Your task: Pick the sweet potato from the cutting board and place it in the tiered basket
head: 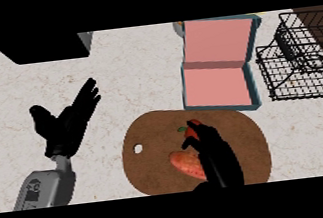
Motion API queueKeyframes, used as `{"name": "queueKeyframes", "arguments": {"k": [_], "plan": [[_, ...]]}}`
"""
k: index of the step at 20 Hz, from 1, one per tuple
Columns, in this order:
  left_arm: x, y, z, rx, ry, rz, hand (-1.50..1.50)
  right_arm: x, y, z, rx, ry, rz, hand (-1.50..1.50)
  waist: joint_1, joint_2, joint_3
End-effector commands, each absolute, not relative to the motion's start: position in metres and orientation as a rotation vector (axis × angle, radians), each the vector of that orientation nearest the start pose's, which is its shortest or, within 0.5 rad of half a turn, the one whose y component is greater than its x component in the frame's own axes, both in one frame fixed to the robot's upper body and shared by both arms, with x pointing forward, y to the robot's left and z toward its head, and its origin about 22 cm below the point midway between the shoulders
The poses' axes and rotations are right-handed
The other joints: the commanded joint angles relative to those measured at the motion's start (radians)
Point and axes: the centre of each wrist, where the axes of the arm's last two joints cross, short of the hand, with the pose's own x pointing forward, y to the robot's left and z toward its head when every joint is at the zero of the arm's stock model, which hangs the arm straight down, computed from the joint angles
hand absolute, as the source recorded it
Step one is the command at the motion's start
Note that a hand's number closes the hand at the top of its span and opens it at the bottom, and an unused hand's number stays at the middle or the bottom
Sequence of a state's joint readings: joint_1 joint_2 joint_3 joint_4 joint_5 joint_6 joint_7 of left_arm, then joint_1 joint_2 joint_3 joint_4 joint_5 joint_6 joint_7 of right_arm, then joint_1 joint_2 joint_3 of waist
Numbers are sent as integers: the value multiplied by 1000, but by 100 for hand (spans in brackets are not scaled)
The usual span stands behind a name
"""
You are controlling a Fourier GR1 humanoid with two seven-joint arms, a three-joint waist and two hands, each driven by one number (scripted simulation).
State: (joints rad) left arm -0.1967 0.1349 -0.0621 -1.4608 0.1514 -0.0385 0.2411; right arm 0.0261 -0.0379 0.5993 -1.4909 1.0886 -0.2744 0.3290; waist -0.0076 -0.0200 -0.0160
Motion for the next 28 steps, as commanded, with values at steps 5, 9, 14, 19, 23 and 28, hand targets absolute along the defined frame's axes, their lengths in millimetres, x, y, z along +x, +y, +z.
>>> {"name": "queueKeyframes", "arguments": {"k": [5,9,14,19,23,28], "plan": [[268,222,20,-133,-1373,-141,0,167,-92,-31,-654,-1558,843,150,8,18,16],[276,236,24,-80,-1381,-114,0,168,-266,-36,-950,-1182,851,150,-42,17,18],[277,250,24,-63,-1377,-73,0,169,-376,12,-1087,-1054,752,150,-67,15,17],[270,244,15,-69,-1370,-92,0,169,-433,92,-994,-1231,530,150,-66,8,14],[275,253,19,-67,-1369,-84,0,152,-474,159,-1055,-1364,478,150,-58,8,14],[261,229,14,-96,-1382,-105,0,127,-504,229,-1108,-1455,448,150,-27,11,15]]}}
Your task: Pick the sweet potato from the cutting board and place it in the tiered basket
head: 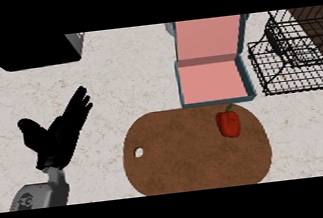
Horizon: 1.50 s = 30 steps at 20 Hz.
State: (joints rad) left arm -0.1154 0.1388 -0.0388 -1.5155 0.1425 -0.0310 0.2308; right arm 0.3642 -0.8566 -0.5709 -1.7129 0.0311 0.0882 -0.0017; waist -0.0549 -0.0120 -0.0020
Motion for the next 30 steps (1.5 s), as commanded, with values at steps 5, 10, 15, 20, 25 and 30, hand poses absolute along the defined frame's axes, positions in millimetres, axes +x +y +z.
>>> {"name": "queueKeyframes", "arguments": {"k": [5,10,15,20,25,30], "plan": [[277,225,18,-115,-1378,-117,0,110,-518,284,-1118,-1483,429,150,37,10,1],[276,226,23,-125,-1394,-145,0,139,-502,331,-1130,-1474,440,150,60,13,1],[269,210,14,-122,-1405,-176,0,180,-477,333,-1165,-1398,475,150,82,17,1],[288,216,34,-118,-1382,-177,0,212,-480,346,-1110,-1431,364,150,89,19,2],[293,217,36,-126,-1391,-195,0,254,-480,327,-1110,-1402,344,150,104,23,2],[297,216,34,-169,-1395,-215,0,296,-477,292,-1061,-1439,333,150,109,26,2]]}}
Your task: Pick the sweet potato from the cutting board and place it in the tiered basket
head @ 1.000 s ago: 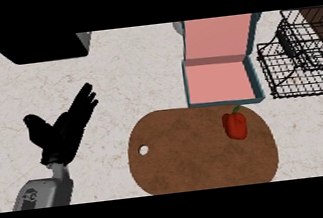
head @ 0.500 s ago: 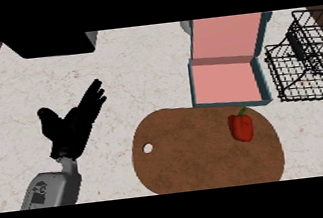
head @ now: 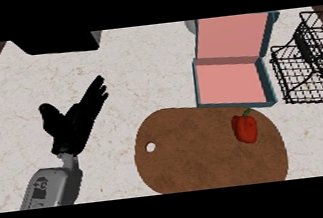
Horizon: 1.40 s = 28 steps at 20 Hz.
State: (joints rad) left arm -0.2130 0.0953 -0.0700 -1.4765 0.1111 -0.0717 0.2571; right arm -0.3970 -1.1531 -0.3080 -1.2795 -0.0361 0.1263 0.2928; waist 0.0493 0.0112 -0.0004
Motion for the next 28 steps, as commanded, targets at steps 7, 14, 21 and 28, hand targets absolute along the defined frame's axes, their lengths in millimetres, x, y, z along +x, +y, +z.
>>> {"name": "queueKeyframes", "arguments": {"k": [7,14,21,28], "plan": [[281,212,30,-144,-1392,-186,0,354,-450,240,-989,-1426,321,150,3,-1,1],[281,214,27,-126,-1392,-177,0,394,-411,210,-656,-1575,131,-150,-6,-2,2],[286,219,23,-128,-1392,-167,0,425,-369,207,-565,-1709,193,-150,-24,-4,1],[290,224,24,-114,-1394,-161,0,423,-393,234,-735,-1817,-6,-150,-33,-5,0]]}}
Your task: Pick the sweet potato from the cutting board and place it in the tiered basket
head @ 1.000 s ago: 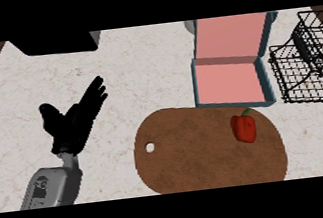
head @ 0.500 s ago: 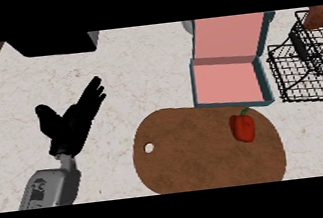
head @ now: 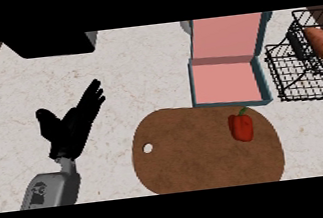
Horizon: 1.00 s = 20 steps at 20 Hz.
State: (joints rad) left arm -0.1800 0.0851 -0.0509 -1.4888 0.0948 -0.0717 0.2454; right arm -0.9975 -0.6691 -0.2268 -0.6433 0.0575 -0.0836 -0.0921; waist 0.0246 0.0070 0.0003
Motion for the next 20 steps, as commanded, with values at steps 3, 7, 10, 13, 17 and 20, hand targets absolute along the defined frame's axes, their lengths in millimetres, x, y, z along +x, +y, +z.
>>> {"name": "queueKeyframes", "arguments": {"k": [3,7,10,13,17,20], "plan": [[285,230,15,-128,-1383,-173,0,422,-399,250,-709,-1763,-222,-150,-14,-3,-1],[283,233,24,-99,-1395,-143,0,378,-476,242,-760,-1679,-313,-150,-29,-6,0],[275,215,29,-111,-1395,-122,0,337,-526,245,-824,-1619,-283,-150,-33,-8,1],[285,218,17,-99,-1394,-126,0,303,-557,233,-774,-1649,-233,-150,-44,-8,1],[282,228,27,-92,-1397,-134,0,243,-601,254,-743,-1635,-91,-150,-44,-9,1],[274,232,18,-99,-1387,-122,0,192,-632,255,-714,-1614,-65,-150,-44,-4,4]]}}
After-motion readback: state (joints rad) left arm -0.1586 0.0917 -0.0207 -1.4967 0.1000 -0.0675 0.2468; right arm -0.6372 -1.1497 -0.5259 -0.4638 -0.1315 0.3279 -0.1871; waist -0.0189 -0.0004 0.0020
